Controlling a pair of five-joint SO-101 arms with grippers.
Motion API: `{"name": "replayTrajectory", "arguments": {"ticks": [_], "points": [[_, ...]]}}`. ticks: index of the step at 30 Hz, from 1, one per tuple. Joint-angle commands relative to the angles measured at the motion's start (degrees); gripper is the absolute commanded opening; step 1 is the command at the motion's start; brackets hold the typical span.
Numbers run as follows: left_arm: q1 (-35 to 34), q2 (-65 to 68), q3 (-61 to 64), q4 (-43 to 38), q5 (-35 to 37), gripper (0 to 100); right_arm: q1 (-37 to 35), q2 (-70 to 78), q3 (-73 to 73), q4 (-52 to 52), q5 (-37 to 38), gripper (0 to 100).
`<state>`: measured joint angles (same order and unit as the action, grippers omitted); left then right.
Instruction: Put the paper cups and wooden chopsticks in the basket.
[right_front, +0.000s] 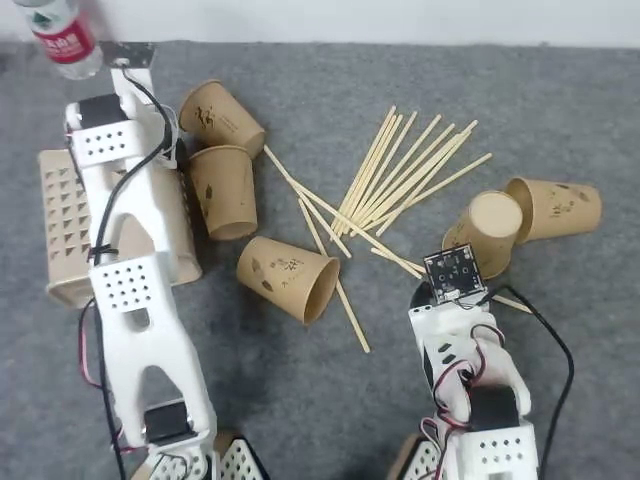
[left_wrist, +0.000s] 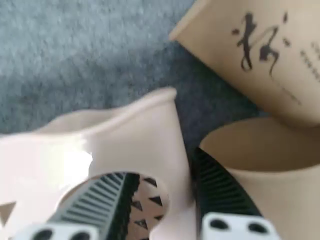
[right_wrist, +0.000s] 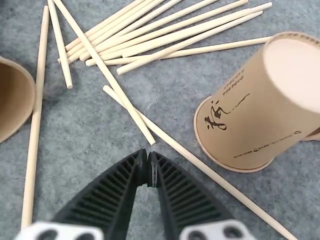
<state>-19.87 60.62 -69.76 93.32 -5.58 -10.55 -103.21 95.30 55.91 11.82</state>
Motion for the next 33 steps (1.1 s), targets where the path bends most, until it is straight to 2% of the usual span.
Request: {"name": "replayTrajectory", "arguments": {"ticks": [1,6,8,11,14,18,24,28,33], "points": [[-0.35,-0.26,-2.42,-4.31,-0.79,17,-0.31,-0.75,1.05,0.40,0.09,0.9],[1.23,-0.18,-2.42,-4.66,-1.93,5,-0.40,-0.75,1.05,0.31,1.32,0.9],[2.55,-0.18,-2.42,-4.22,-7.03,1,-0.40,-0.75,1.05,0.31,4.40,0.9],[3.78,-0.62,-2.42,-1.23,-13.27,1,-0.40,-0.75,1.05,0.40,8.09,0.8],[3.87,-0.70,-3.82,0.88,-13.54,1,-0.40,-0.75,1.05,0.40,9.05,0.8],[3.34,-0.70,-12.79,6.77,-13.54,1,-0.31,-0.75,1.05,0.40,9.14,0.8],[-1.14,-1.58,-25.71,7.38,-9.32,1,-0.40,-0.75,1.05,0.40,9.14,0.8],[-3.87,-4.57,-26.42,7.38,-6.51,1,-0.40,-0.75,1.05,0.40,9.14,0.9],[-5.54,-10.55,-26.42,7.56,3.25,1,-0.48,-0.75,1.05,0.40,9.14,0.9]]}}
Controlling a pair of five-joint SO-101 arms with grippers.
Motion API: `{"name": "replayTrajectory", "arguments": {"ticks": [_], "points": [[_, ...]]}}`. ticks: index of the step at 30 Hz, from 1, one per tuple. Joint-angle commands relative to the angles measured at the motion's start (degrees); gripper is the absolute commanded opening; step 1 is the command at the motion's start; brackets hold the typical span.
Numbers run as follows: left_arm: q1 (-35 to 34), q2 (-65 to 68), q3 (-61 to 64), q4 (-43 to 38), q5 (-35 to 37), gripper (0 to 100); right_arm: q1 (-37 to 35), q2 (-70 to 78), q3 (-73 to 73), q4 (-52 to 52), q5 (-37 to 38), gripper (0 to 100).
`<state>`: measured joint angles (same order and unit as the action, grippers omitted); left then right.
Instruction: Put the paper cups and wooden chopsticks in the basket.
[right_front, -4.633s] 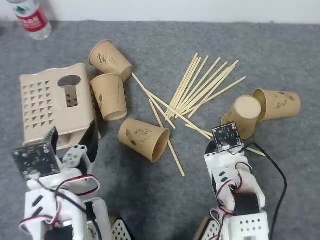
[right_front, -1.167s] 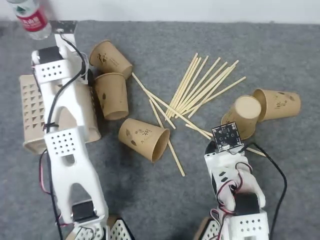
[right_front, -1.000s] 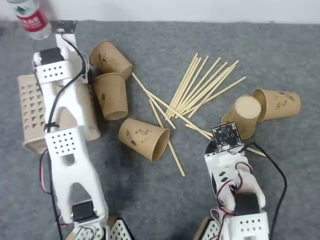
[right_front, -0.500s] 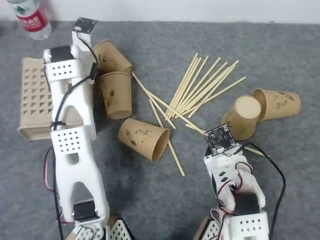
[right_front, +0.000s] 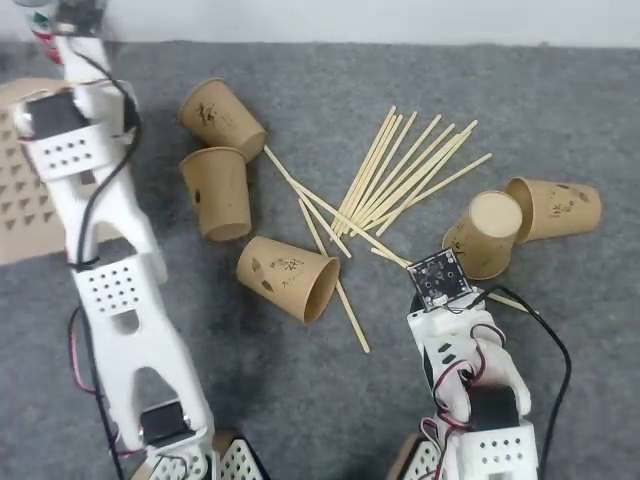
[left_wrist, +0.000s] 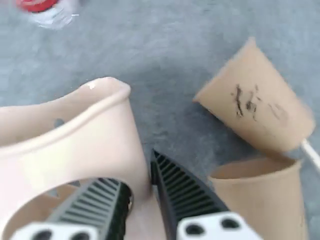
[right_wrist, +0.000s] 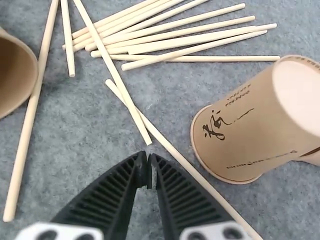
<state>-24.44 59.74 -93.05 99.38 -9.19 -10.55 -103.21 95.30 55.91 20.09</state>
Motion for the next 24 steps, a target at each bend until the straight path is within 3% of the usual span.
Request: {"name": "replayTrajectory", "arguments": {"ticks": [1,11,17,20,24], "points": [[-0.97,-10.99,-3.03,1.49,7.74,1,-0.48,-0.75,1.05,0.40,0.88,0.9],[-0.35,-26.02,-2.95,1.67,13.54,1,-0.48,-0.75,1.05,0.13,0.88,0.9],[3.87,-40.09,-2.24,1.67,13.98,1,-0.48,-0.75,1.05,0.04,0.88,0.9],[8.18,-50.99,6.20,1.67,13.71,1,-0.48,-0.75,1.05,0.04,0.88,0.9],[15.47,-69.19,28.97,1.41,13.54,1,-0.48,-0.75,1.05,0.22,0.97,0.9]]}}
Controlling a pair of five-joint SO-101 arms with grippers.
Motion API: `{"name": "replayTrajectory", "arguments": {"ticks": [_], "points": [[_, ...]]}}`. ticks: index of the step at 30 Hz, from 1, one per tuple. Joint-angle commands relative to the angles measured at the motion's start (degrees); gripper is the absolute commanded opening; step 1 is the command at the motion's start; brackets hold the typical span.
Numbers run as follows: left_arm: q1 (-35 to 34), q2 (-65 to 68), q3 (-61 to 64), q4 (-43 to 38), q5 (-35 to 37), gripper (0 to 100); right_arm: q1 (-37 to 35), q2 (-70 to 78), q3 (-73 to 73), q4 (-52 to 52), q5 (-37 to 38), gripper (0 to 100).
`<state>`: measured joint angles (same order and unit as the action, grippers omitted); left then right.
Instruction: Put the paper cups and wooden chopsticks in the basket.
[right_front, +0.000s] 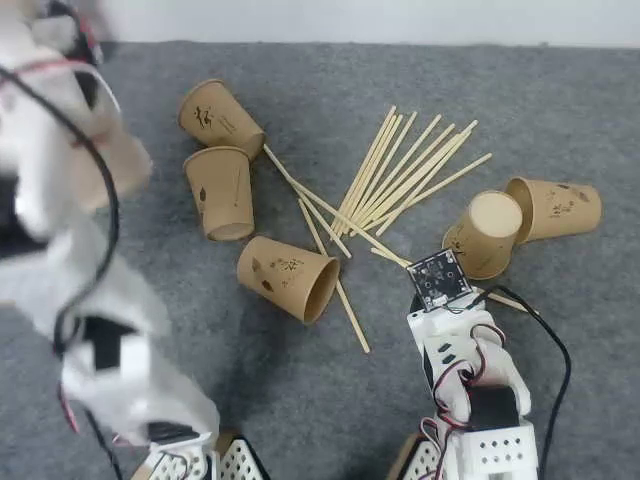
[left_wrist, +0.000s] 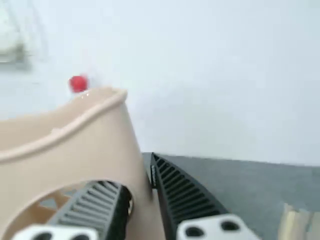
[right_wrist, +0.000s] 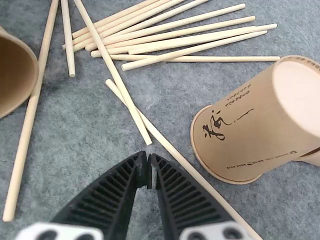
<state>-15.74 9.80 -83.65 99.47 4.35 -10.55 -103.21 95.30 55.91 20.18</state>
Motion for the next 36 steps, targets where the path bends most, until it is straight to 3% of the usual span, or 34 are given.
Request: {"name": "replayTrajectory", "arguments": {"ticks": [1,5,10,15,22,25,30,36], "points": [[8.62,-23.91,25.01,1.23,-0.09,1,-0.40,-0.75,1.05,0.31,0.88,0.9],[13.27,-41.93,45.05,-0.88,-0.18,1,-0.22,-0.75,1.05,0.40,0.88,0.9],[13.71,-63.38,73.45,-10.37,-3.25,1,-0.22,-0.75,1.05,0.48,0.88,0.8],[13.36,-84.84,102.99,-23.21,-10.64,1,-0.22,-0.75,1.05,1.19,0.88,0.9],[13.10,-105.41,134.46,-36.75,-10.99,1,-0.31,-0.75,1.05,1.19,0.88,0.9],[8.79,-115.16,147.12,-43.25,-10.81,1,-0.40,-0.75,1.05,1.19,0.88,0.9],[-1.05,-113.85,163.30,-62.51,-5.19,1,-0.48,-0.75,1.05,1.01,0.88,0.9],[-3.08,-114.02,180.35,-85.19,-5.80,1,-0.48,-0.75,1.05,0.84,0.88,0.9]]}}
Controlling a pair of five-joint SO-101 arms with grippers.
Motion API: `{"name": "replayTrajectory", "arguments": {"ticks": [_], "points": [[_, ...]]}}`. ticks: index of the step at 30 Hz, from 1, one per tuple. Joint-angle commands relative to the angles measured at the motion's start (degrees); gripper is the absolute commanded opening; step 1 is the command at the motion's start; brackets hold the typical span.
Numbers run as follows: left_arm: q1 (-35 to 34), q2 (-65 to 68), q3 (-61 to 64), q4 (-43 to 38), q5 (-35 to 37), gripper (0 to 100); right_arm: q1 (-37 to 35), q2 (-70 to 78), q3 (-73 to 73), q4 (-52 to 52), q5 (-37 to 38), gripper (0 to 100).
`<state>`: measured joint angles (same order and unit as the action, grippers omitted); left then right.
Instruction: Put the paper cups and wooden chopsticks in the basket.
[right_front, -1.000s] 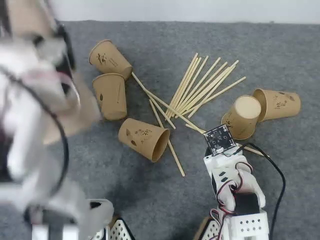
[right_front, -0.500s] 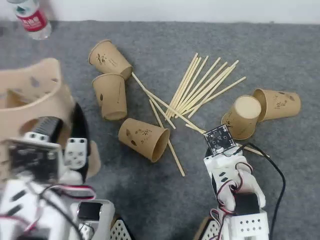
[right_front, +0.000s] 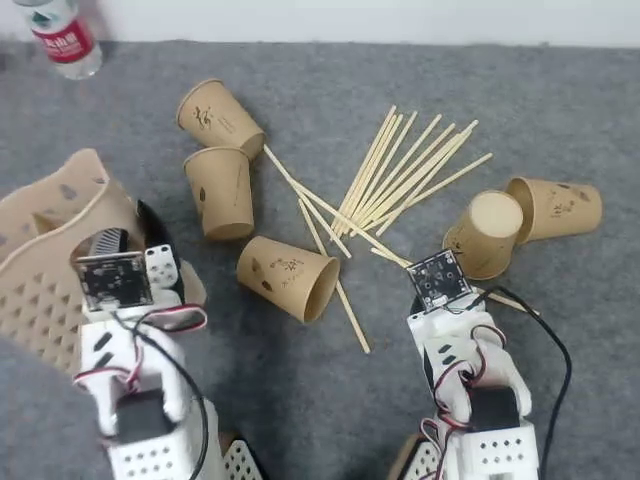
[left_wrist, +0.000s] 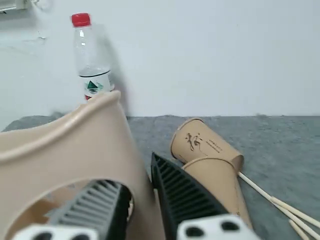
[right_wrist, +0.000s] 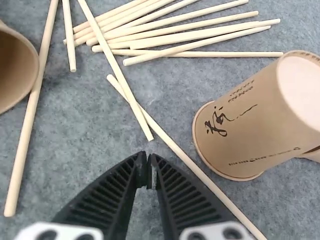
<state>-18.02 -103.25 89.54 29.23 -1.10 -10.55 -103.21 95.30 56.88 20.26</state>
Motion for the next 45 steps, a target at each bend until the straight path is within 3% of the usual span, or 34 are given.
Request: {"name": "replayTrajectory", "arguments": {"ticks": [1,8,15,20,22,30,37,43,45], "points": [[-0.79,-0.62,6.90,-15.21,-0.44,1,-0.48,-0.75,1.05,-0.22,0.79,0.9],[-0.79,-0.97,6.90,-22.51,-2.99,1,-0.57,-0.75,1.05,-0.22,0.79,0.9],[1.49,1.23,6.99,-15.56,-10.11,2,-0.57,-0.75,1.05,-0.13,0.79,0.9],[-0.09,2.64,7.08,-14.68,-10.90,19,-0.48,-0.75,1.05,0.13,0.79,0.9],[-0.26,2.64,7.08,-14.68,-10.99,22,-0.48,-0.75,1.05,0.13,0.79,0.9],[0.26,2.90,7.08,-14.33,-10.37,17,-0.48,-0.75,1.05,0.04,0.79,0.9],[-0.09,2.55,7.08,-5.19,-10.46,16,-0.48,-0.75,1.05,-0.04,0.79,0.9],[-0.18,2.55,7.08,-5.10,-10.64,0,-0.48,-0.75,1.05,-0.13,0.79,0.9],[0.18,2.46,7.08,-5.27,-10.81,1,-0.48,-0.75,1.05,-0.22,0.79,0.9]]}}
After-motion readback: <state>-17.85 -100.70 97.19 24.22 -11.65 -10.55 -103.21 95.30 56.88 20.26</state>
